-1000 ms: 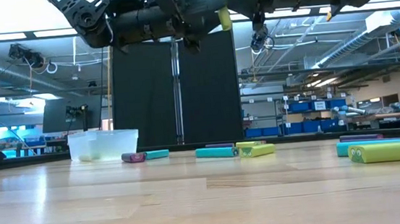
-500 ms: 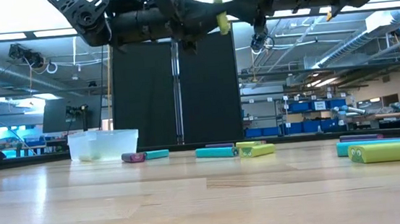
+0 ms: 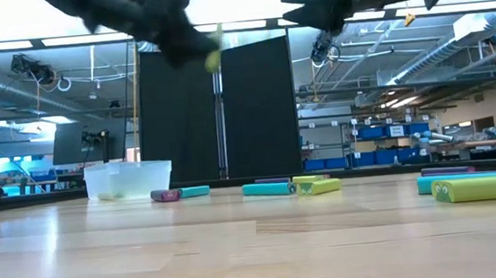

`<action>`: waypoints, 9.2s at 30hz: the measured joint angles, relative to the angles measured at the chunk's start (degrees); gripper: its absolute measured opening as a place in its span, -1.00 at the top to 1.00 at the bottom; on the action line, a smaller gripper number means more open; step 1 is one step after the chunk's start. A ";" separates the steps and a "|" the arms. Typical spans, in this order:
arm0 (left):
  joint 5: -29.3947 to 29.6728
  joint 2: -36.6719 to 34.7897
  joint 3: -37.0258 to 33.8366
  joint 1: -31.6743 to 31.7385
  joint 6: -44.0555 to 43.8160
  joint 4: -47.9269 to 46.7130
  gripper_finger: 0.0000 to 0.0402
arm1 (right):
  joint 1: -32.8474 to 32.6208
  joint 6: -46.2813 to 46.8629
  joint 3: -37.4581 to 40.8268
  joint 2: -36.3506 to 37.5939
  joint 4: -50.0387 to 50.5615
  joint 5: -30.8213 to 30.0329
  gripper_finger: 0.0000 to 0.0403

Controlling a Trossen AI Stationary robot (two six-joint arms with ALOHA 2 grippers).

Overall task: Sort blocks
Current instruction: Put the green block into the transparent bin, then put the purple block into the blue bin

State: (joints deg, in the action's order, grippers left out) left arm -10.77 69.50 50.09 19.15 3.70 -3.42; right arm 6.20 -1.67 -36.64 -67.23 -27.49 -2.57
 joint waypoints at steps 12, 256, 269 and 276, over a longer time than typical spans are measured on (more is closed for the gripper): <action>18.89 -3.85 7.07 12.68 -3.42 -43.38 0.45 | -0.04 1.68 0.00 0.05 5.73 0.02 -0.22; -32.10 -6.08 -24.73 -47.32 -53.50 -15.09 0.37 | -0.44 -5.80 -36.30 -32.91 52.42 -33.32 0.18; -32.77 -6.08 -24.33 -47.32 -53.48 -14.01 0.40 | -0.44 -6.08 -36.30 -32.91 52.42 -33.33 0.20; -33.03 -6.08 -22.50 -46.77 -51.20 -14.51 0.89 | -0.44 -7.84 -36.30 -32.91 52.51 -33.33 0.27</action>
State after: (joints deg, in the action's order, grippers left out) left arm -43.80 63.42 27.59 -27.62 -47.50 -17.93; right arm 5.76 -9.51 -72.95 -100.14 25.01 -35.90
